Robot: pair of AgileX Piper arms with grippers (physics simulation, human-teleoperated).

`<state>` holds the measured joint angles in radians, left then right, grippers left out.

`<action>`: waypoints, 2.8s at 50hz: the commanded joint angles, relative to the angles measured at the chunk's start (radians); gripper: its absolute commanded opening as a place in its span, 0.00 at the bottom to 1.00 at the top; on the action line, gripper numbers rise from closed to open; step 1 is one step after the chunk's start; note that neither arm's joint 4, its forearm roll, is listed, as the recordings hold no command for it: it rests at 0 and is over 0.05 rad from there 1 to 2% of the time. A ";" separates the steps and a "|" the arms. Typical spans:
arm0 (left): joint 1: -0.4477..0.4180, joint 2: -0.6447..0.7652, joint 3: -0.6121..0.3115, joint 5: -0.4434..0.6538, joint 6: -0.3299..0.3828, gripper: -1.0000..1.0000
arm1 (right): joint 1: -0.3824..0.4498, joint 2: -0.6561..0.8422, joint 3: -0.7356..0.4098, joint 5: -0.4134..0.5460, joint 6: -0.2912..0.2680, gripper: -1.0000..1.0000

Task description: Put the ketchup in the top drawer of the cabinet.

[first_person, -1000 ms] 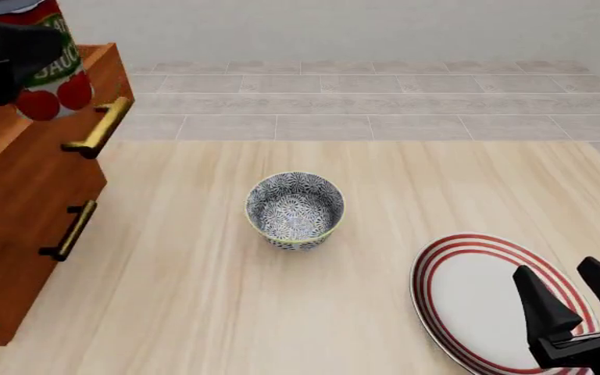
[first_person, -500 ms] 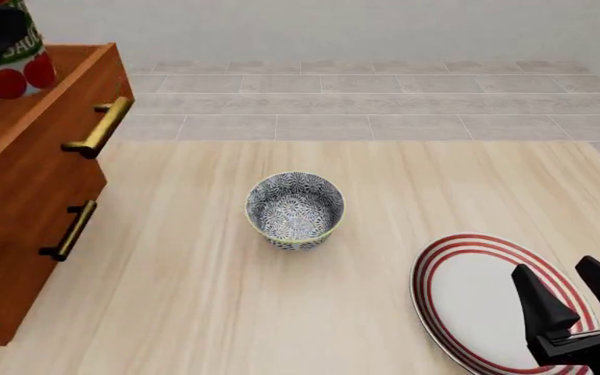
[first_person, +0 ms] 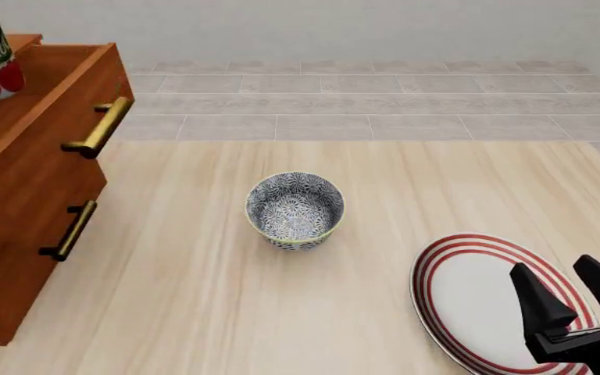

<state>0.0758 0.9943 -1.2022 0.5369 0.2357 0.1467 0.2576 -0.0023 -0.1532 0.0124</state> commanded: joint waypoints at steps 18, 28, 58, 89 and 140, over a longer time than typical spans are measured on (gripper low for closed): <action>0.094 0.078 0.066 -0.057 0.013 0.00 | 0.000 0.011 0.002 -0.002 0.000 1.00; 0.089 0.079 0.091 -0.065 0.026 0.00 | 0.004 0.017 0.001 -0.007 -0.002 1.00; 0.082 0.109 0.115 -0.081 0.040 0.00 | 0.004 0.027 0.002 -0.014 -0.003 1.00; 0.059 0.026 0.079 -0.015 0.032 1.00 | 0.010 0.048 0.002 -0.030 -0.005 1.00; -0.173 -0.298 0.186 0.110 0.067 1.00 | 0.012 0.053 0.002 -0.035 -0.025 1.00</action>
<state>-0.0601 0.7546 -1.0442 0.6233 0.3066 0.1559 0.3012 -0.0005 -0.1805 -0.0108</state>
